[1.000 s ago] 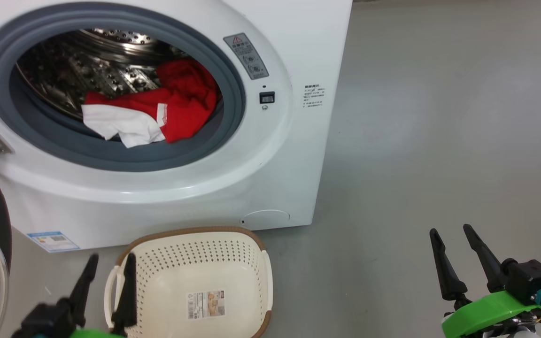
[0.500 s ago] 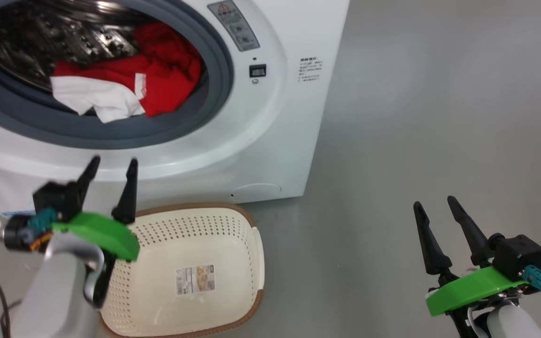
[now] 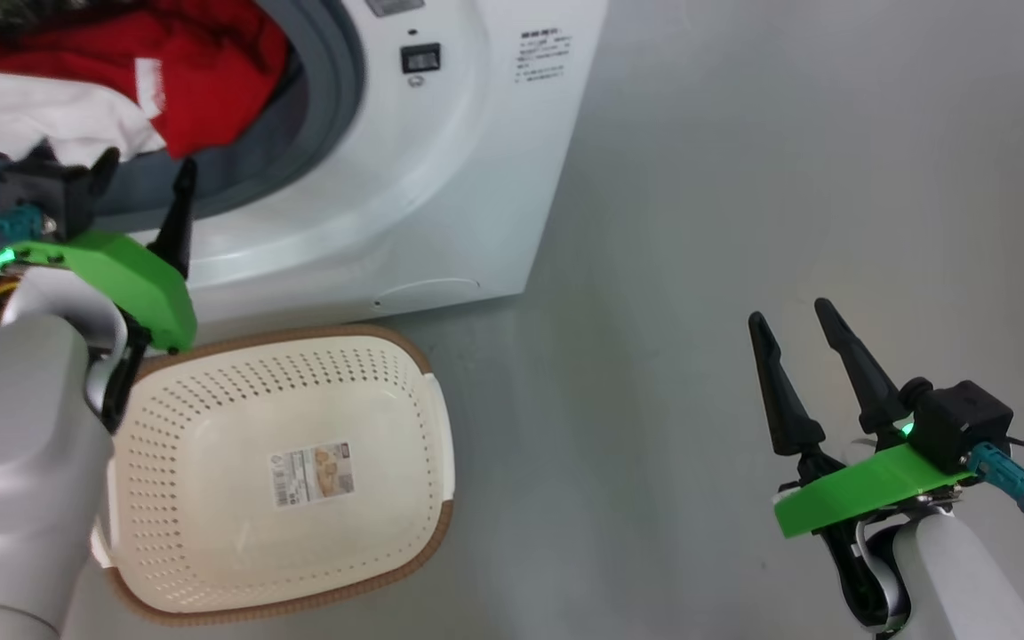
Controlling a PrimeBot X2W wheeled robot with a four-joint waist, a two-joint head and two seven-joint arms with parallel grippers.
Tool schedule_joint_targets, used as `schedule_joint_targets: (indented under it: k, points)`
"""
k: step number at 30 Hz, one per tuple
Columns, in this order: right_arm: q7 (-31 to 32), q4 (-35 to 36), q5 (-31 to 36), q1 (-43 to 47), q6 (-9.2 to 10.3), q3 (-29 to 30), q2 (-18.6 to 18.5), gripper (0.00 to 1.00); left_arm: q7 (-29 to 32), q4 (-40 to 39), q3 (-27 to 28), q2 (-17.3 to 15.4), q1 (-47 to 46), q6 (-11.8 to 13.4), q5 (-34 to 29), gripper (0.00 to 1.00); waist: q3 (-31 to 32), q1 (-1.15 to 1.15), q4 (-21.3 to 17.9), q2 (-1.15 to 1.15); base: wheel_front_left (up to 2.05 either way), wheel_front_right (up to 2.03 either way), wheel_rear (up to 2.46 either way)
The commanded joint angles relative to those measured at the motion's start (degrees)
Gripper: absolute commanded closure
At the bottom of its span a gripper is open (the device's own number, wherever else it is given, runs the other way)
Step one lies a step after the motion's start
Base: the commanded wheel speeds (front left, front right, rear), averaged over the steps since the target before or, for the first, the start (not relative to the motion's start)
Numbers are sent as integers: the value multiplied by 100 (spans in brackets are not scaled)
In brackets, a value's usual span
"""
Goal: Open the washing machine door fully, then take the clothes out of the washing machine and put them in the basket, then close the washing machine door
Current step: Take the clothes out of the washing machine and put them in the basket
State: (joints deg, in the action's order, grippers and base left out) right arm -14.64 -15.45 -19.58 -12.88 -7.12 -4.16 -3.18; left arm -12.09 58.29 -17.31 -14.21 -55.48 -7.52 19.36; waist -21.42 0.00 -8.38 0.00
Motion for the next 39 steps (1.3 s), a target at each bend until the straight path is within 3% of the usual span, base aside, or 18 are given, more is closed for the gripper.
schedule_joint_targets:
  k: [1, 17, 31, 33, 35, 36, 37, 39]
  points:
    - [-36, 156, -40, -140, -36, -160, 17, 0, 34, 57, -7, -332, -278, 3, 73, 0, -347, 0, -286, 0, 0, 0, 0]
    - [-36, 269, -409, -489, -36, -440, 29, 0, -23, 963, -880, -819, -1760, 3, 303, 0, -1092, 0, -734, 0, 0, 0, 0]
    - [-36, 322, -555, -557, -36, -620, 30, 0, 177, 1468, -1088, -1030, -2215, 56, 322, 0, -1286, 0, -948, 0, 0, 0, 0]
    - [-36, 314, -547, -567, -36, -607, 30, 0, 207, 1489, -1097, -1026, -2213, 63, 337, 55, -1278, 0, -943, 0, 0, 0, 0]
    - [-36, 313, -536, -578, -36, -600, 30, 0, 222, 1504, -1114, -1011, -2199, 62, 348, 85, -1263, 0, -932, 0, 0, 0, 0]
    - [-36, 313, -536, -578, -36, -600, 30, 0, 222, 1504, -1114, -1011, -2199, 62, 348, 85, -1263, 0, -932, 0, 0, 0, 0]
    - [-36, 312, -531, -584, -36, -597, 30, 0, 226, 1510, -1121, -1002, -2192, 62, 354, 100, -1253, 0, -926, 0, 0, 0, 0]
    - [-36, 308, -520, -598, -36, -592, 30, 0, 231, 1521, -1135, -984, -2177, 60, 369, 100, -1236, 0, -911, 0, 0, 0, 0]
